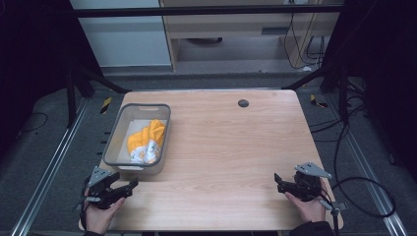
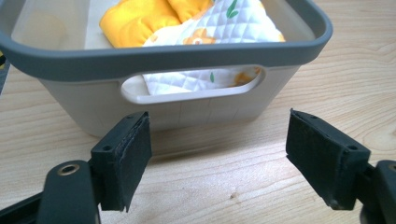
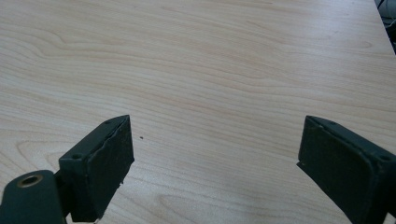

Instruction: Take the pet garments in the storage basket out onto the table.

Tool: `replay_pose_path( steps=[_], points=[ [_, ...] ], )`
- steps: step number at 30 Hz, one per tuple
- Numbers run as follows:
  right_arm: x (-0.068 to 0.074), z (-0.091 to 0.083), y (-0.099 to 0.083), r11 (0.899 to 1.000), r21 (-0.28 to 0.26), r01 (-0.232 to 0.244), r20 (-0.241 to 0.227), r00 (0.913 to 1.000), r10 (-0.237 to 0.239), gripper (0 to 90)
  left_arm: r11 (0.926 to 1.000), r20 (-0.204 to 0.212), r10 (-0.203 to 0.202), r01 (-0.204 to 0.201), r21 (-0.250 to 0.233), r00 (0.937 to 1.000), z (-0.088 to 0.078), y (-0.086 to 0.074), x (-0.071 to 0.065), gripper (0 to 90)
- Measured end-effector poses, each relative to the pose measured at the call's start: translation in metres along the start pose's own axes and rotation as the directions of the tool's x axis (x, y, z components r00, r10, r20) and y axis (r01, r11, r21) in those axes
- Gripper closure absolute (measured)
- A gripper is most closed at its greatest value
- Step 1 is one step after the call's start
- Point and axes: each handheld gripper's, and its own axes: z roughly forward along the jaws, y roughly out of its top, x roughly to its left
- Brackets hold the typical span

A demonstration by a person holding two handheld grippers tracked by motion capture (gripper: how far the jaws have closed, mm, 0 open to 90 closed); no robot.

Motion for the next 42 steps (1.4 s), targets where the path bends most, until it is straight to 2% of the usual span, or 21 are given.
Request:
replay_pose_path(
  steps=[7,22,26,42],
  points=[
    [-0.001,0.001,-0.001,1.000,0.005,-0.006,0.010,0.9999,0.006,10.4,0.9993,-0.004,0.005,-0.005,-0.038,1.0000,-0.006,0.003,-0.004,22.7],
    [-0.002,0.002,-0.001,1.000,-0.006,-0.003,0.026,0.9997,0.003,11.4,0.9978,0.009,-0.007,0.007,-0.066,0.9999,-0.013,0.010,-0.006,22.5],
    [-0.001,0.004,-0.001,1.000,0.005,0.002,0.024,0.9997,-0.002,11.4,0.9968,0.027,-0.013,0.015,-0.079,0.9996,-0.016,0.015,-0.007,22.1],
    [-0.002,0.004,-0.001,1.000,-0.003,0.000,0.021,0.9998,0.000,11.7,0.9926,0.035,0.002,0.002,-0.121,0.9994,-0.027,0.032,-0.012,22.2]
  ],
)
